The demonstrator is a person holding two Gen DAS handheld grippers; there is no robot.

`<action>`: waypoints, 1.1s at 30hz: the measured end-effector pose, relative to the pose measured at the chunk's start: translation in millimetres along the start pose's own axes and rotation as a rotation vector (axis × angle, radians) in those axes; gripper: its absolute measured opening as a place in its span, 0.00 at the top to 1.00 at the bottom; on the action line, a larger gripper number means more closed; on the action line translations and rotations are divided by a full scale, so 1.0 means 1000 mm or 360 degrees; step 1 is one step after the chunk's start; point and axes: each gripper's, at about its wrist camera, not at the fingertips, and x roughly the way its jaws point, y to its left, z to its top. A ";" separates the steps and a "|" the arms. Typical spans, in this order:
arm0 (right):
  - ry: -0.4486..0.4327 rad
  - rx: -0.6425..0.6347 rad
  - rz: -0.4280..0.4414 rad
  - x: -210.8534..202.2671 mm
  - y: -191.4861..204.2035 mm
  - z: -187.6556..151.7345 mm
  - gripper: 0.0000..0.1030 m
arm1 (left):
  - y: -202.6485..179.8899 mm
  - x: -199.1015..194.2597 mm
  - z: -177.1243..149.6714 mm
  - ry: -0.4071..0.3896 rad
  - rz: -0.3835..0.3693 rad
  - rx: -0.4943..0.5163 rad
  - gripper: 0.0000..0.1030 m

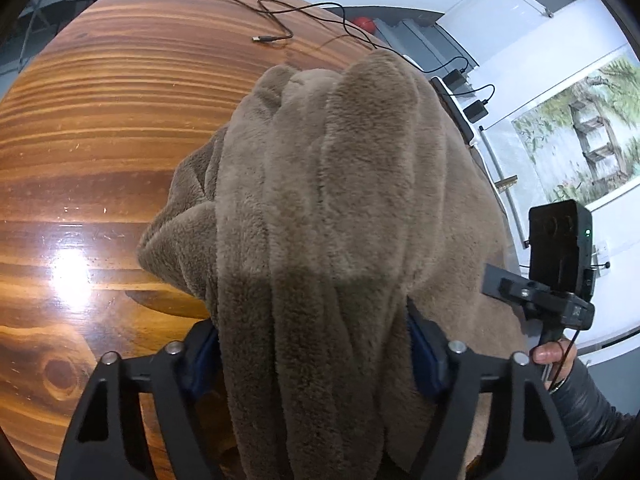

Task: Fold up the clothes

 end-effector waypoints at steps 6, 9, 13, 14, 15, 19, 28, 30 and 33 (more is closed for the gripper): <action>-0.0032 -0.0016 -0.0059 -0.005 0.009 -0.003 0.41 | -0.016 -0.002 -0.001 -0.0036 0.0085 0.0063 0.38; -0.0061 -0.0084 -0.0117 -0.014 0.024 -0.006 0.46 | -0.026 -0.007 -0.004 -0.0047 0.0121 0.0116 0.44; -0.0115 -0.0133 -0.0166 -0.028 0.036 -0.012 0.48 | -0.035 -0.011 -0.009 -0.0047 0.0123 0.0143 0.47; -0.0127 -0.0137 -0.0175 -0.032 0.039 -0.014 0.48 | -0.038 -0.011 -0.011 -0.0046 0.0121 0.0150 0.47; -0.0137 -0.0136 -0.0182 -0.037 0.040 -0.017 0.48 | -0.042 -0.011 -0.012 -0.0043 0.0119 0.0160 0.47; -0.0176 -0.0129 -0.0211 -0.055 0.045 -0.031 0.48 | -0.060 -0.012 -0.020 -0.0036 0.0100 0.0208 0.48; -0.0347 -0.0063 -0.0299 -0.145 0.031 -0.071 0.48 | -0.159 0.007 -0.039 -0.0030 -0.0040 0.0390 0.48; -0.0388 -0.0041 -0.0339 -0.174 0.022 -0.083 0.48 | -0.195 0.029 -0.042 -0.0005 -0.0080 0.0418 0.48; -0.0437 0.0007 -0.0418 -0.213 0.008 -0.103 0.48 | -0.241 0.054 -0.061 0.0054 -0.0145 0.0480 0.48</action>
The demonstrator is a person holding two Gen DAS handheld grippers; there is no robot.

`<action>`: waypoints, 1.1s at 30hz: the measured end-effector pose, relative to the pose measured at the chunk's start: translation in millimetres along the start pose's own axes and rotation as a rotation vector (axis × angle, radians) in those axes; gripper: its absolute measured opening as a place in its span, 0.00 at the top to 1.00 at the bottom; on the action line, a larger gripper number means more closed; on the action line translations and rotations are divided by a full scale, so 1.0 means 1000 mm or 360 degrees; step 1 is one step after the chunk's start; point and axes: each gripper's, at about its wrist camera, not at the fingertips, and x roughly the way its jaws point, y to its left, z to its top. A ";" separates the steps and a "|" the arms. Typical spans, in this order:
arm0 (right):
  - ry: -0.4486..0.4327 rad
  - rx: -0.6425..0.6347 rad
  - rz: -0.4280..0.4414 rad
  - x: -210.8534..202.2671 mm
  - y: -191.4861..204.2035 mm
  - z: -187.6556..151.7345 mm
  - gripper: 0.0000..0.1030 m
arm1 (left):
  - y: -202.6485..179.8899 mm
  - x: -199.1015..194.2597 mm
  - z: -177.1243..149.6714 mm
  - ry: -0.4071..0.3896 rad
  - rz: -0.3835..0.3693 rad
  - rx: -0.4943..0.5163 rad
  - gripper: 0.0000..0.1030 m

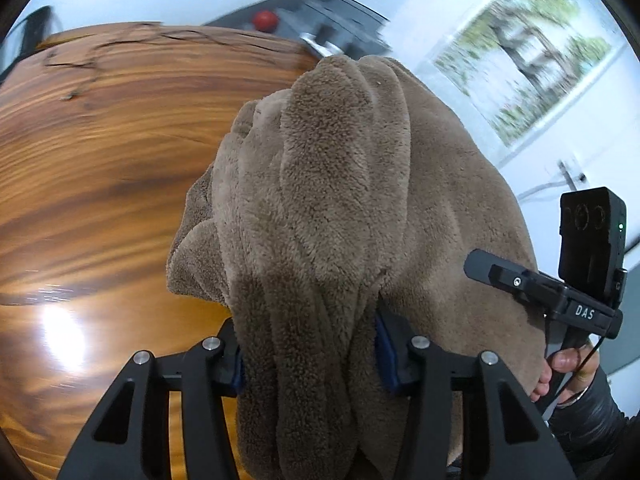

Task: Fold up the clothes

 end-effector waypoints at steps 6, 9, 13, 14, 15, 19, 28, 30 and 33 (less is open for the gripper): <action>-0.0032 0.0115 -0.0160 -0.081 -0.071 -0.033 0.48 | -0.073 0.052 -0.010 0.0076 -0.0059 0.0070 0.48; -0.0036 0.0123 -0.0216 -0.102 -0.097 -0.039 0.48 | -0.097 0.072 -0.011 0.0087 -0.0054 0.0068 0.48; -0.0001 0.0102 -0.0263 -0.122 -0.133 -0.044 0.48 | -0.126 0.097 -0.016 0.0086 -0.0013 0.0087 0.47; 0.0011 0.0098 -0.0271 -0.125 -0.142 -0.044 0.48 | -0.132 0.101 -0.020 0.0093 0.0007 0.0094 0.47; 0.0023 0.0094 -0.0279 -0.127 -0.150 -0.044 0.48 | -0.138 0.105 -0.025 0.0100 0.0027 0.0101 0.47; 0.0079 0.0051 -0.0321 -0.132 -0.182 -0.046 0.48 | -0.152 0.118 -0.031 0.0102 0.0118 0.0122 0.47; 0.0105 -0.0039 -0.0381 -0.113 -0.205 -0.048 0.46 | -0.156 0.127 -0.034 0.0083 0.0203 0.0093 0.39; 0.0109 -0.0049 -0.0377 -0.107 -0.208 -0.045 0.46 | -0.156 0.130 -0.032 0.0087 0.0208 0.0092 0.37; 0.0112 -0.0079 -0.0386 -0.104 -0.213 -0.044 0.46 | -0.156 0.131 -0.029 0.0097 0.0216 0.0085 0.36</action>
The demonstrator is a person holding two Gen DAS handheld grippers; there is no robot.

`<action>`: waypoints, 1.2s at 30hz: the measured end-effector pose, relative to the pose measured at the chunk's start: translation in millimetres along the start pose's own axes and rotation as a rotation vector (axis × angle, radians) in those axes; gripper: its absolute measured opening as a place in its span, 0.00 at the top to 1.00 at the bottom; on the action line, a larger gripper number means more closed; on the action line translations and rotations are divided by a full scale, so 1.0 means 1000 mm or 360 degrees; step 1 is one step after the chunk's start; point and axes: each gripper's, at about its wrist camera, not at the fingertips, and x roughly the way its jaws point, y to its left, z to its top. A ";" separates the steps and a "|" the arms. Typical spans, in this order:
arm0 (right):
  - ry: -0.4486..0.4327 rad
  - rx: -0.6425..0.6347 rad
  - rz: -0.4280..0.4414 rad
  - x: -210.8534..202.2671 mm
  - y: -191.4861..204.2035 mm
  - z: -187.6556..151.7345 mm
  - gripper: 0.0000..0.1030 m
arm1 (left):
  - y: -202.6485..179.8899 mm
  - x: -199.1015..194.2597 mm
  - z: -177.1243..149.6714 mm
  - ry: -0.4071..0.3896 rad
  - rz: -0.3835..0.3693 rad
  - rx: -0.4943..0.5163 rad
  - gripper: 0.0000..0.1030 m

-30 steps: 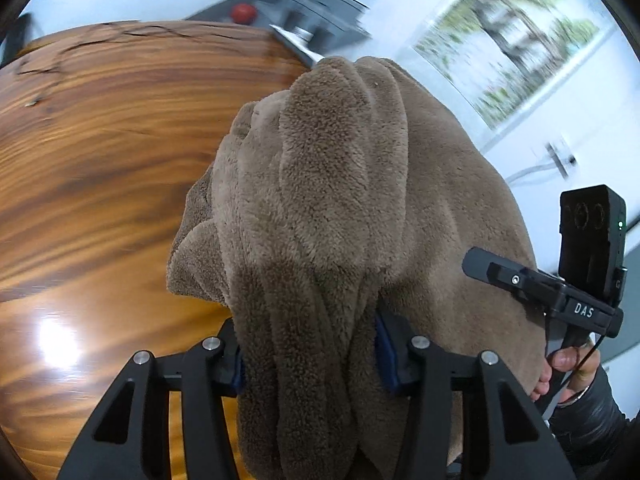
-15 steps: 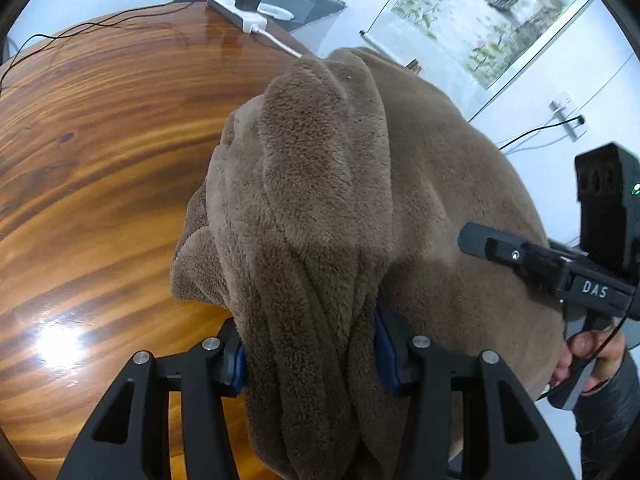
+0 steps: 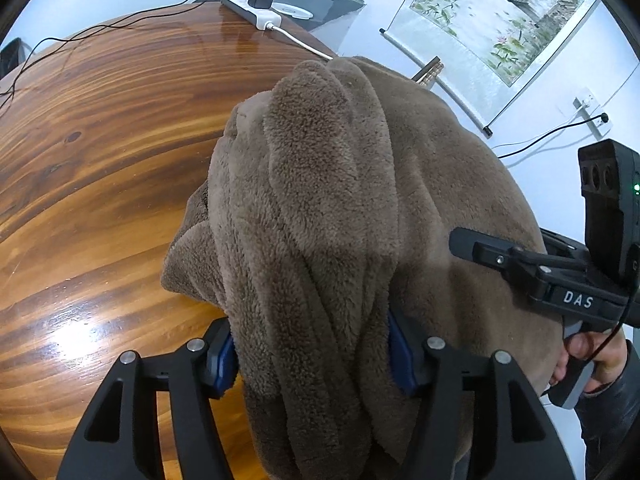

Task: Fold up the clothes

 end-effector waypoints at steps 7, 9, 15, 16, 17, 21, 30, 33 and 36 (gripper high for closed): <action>-0.0043 -0.0033 -0.0113 0.004 0.000 0.018 0.46 | -0.011 0.010 0.029 -0.0013 0.0092 0.0043 0.36; -0.0054 -0.0003 -0.0133 0.006 -0.004 0.023 0.44 | -0.008 0.009 0.034 -0.0002 0.0089 0.0007 0.33; -0.0093 0.0057 -0.0238 -0.009 -0.010 0.020 0.24 | -0.003 -0.016 0.031 -0.0090 0.0194 0.0002 0.17; -0.0106 0.0060 -0.0269 -0.013 -0.010 0.018 0.24 | -0.004 -0.022 0.030 -0.0104 0.0212 0.0019 0.17; -0.0141 0.0047 -0.0330 -0.021 -0.009 0.015 0.24 | -0.005 -0.028 0.029 -0.0117 0.0229 0.0036 0.17; -0.0255 -0.0023 -0.0510 -0.058 0.009 -0.005 0.24 | -0.018 -0.049 0.023 -0.0177 0.0279 0.0113 0.17; -0.0155 -0.0189 -0.0514 -0.047 0.051 -0.066 0.23 | -0.043 -0.054 -0.005 -0.0156 0.0304 0.0279 0.04; -0.0139 -0.0163 -0.0537 -0.033 0.048 -0.064 0.18 | -0.040 -0.050 -0.011 -0.0127 0.0335 0.0271 0.04; -0.0147 -0.0093 -0.0500 -0.024 0.041 -0.060 0.10 | -0.038 -0.051 -0.014 -0.0132 0.0376 0.0264 0.04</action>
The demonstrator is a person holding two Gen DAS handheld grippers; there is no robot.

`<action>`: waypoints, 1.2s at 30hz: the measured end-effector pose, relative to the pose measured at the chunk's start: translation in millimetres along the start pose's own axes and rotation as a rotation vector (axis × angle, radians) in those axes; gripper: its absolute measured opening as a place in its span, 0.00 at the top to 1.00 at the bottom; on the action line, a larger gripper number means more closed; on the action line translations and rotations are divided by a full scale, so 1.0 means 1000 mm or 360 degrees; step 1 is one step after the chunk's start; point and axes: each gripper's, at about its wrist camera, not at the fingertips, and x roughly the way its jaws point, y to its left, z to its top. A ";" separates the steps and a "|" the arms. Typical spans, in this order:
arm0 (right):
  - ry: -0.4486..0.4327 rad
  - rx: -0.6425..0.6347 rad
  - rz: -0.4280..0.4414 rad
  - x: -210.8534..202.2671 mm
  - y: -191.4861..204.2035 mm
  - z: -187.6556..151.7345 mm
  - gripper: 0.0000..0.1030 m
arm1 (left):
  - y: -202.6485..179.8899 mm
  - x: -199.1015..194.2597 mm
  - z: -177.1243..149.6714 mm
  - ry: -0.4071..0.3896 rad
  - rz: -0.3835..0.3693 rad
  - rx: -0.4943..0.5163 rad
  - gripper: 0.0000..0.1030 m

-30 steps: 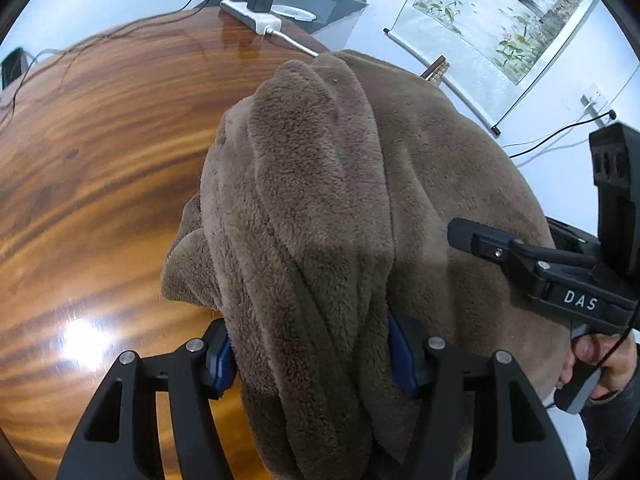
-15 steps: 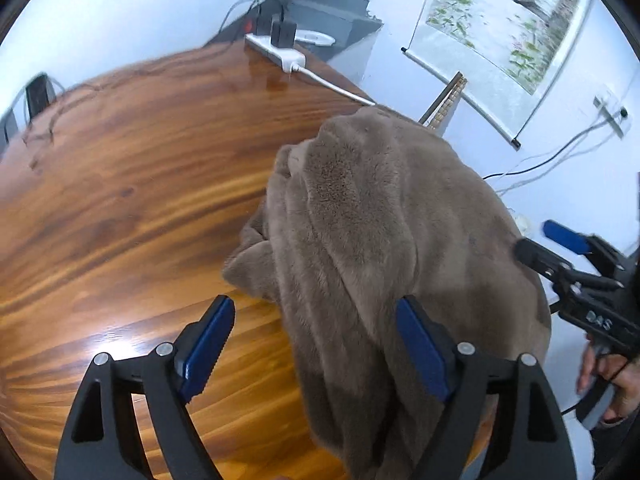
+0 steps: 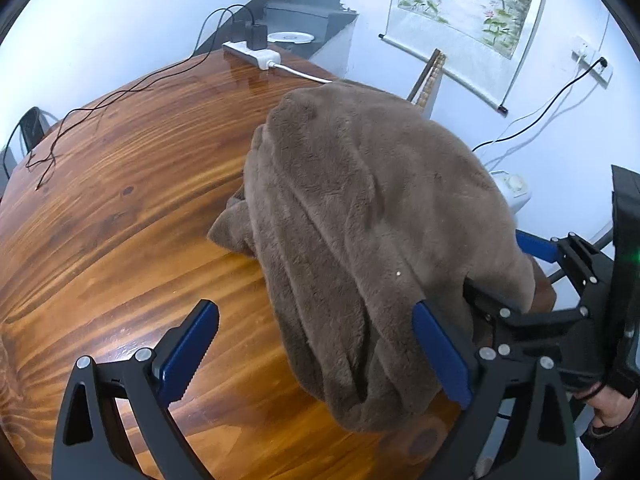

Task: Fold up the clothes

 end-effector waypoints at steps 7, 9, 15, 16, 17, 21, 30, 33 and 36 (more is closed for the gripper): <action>0.0027 0.0030 -0.0046 0.001 0.005 0.003 0.01 | -0.001 -0.010 -0.004 0.0016 0.0138 -0.0024 0.00; 0.0068 0.0067 -0.0071 -0.007 0.002 0.000 0.01 | -0.004 -0.014 -0.005 0.0020 0.0172 -0.0027 0.00; 0.0140 0.0223 -0.0208 -0.036 -0.011 -0.023 0.01 | -0.019 -0.033 -0.012 -0.0008 0.0139 -0.0019 0.00; 0.0135 0.0236 -0.0240 -0.044 -0.012 -0.027 0.01 | -0.022 -0.037 -0.012 -0.0010 0.0131 -0.0030 0.00; 0.0128 0.0246 -0.0253 -0.050 -0.013 -0.029 0.01 | -0.024 -0.040 -0.013 -0.0014 0.0129 -0.0043 0.00; 0.0096 0.0274 -0.0276 -0.071 -0.010 -0.035 0.01 | -0.032 -0.050 -0.015 -0.0031 0.0182 -0.0080 0.00; 0.0028 0.0265 -0.0362 -0.099 -0.001 -0.040 0.01 | -0.038 -0.072 -0.016 -0.0111 0.0206 -0.0102 0.00; 0.0029 0.0277 -0.0352 -0.100 -0.002 -0.042 0.01 | -0.039 -0.075 -0.017 -0.0108 0.0199 -0.0101 0.00; 0.0033 0.0292 -0.0321 -0.100 -0.002 -0.045 0.01 | -0.039 -0.077 -0.019 -0.0110 0.0191 -0.0104 0.00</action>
